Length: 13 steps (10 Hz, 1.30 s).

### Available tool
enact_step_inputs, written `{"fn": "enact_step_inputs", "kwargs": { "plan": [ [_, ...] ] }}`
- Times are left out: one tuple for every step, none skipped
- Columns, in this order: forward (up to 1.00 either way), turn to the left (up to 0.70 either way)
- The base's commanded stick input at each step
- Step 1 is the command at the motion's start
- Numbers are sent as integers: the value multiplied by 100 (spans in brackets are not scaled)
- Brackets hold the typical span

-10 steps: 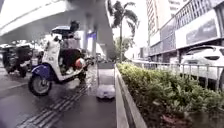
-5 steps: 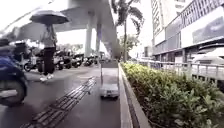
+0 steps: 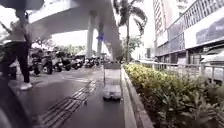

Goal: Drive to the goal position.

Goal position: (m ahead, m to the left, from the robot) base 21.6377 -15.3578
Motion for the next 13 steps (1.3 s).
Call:
{"fn": "enact_step_inputs", "kwargs": {
  "plan": [
    [70, 1],
    [70, 1],
    [70, 1],
    [70, 1],
    [70, 1],
    [70, 1],
    [70, 0],
    [70, -4],
    [70, -5],
    [70, -6],
    [70, -4],
    [70, 0],
    [70, 1]
  ]
}}
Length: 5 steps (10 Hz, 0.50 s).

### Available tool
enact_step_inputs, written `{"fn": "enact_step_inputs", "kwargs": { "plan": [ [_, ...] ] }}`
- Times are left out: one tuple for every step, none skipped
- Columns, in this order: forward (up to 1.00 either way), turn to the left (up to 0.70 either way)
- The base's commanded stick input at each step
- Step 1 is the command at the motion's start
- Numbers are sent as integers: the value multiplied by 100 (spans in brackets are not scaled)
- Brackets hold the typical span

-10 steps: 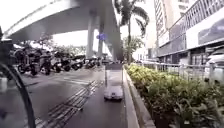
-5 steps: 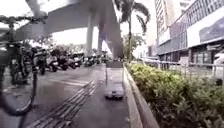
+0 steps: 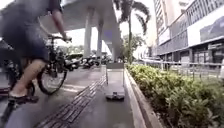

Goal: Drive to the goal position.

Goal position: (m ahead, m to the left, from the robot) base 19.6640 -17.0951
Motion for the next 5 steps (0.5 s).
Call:
{"fn": "enact_step_inputs", "kwargs": {
  "plan": [
    [70, 1],
    [70, 1],
    [70, 1],
    [70, 1],
    [70, 1]
  ]
}}
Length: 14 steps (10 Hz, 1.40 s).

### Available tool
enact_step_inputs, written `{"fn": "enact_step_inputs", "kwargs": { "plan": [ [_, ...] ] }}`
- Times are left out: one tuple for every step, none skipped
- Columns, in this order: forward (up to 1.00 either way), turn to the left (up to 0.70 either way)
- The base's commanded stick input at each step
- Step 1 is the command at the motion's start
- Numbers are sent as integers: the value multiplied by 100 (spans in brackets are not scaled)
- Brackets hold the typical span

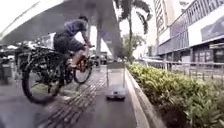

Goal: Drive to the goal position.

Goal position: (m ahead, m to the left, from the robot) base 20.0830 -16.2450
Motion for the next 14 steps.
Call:
{"fn": "enact_step_inputs", "kwargs": {
  "plan": [
    [70, 1],
    [70, 1],
    [70, 1],
    [70, 1],
    [70, 1],
    [70, 1],
    [70, 1],
    [70, 1],
    [70, 1],
    [70, 1],
    [70, -5],
    [70, -12],
    [70, -4],
    [70, 1]
  ]
}}
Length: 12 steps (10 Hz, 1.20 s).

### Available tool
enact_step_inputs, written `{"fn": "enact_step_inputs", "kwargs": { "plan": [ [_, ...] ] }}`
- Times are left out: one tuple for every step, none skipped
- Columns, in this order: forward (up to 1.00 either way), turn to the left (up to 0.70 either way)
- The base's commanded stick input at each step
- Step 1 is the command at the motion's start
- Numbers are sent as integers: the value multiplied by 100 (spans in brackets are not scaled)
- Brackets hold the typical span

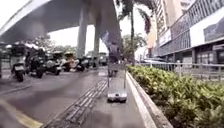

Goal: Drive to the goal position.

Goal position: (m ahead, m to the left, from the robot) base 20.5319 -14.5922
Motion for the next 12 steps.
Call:
{"fn": "enact_step_inputs", "kwargs": {
  "plan": [
    [70, 1],
    [70, 1],
    [70, 1],
    [70, 1],
    [70, 1],
    [70, 1],
    [70, 1],
    [70, 1],
    [70, 1],
    [70, 1],
    [70, 1],
    [70, -2]
  ]
}}
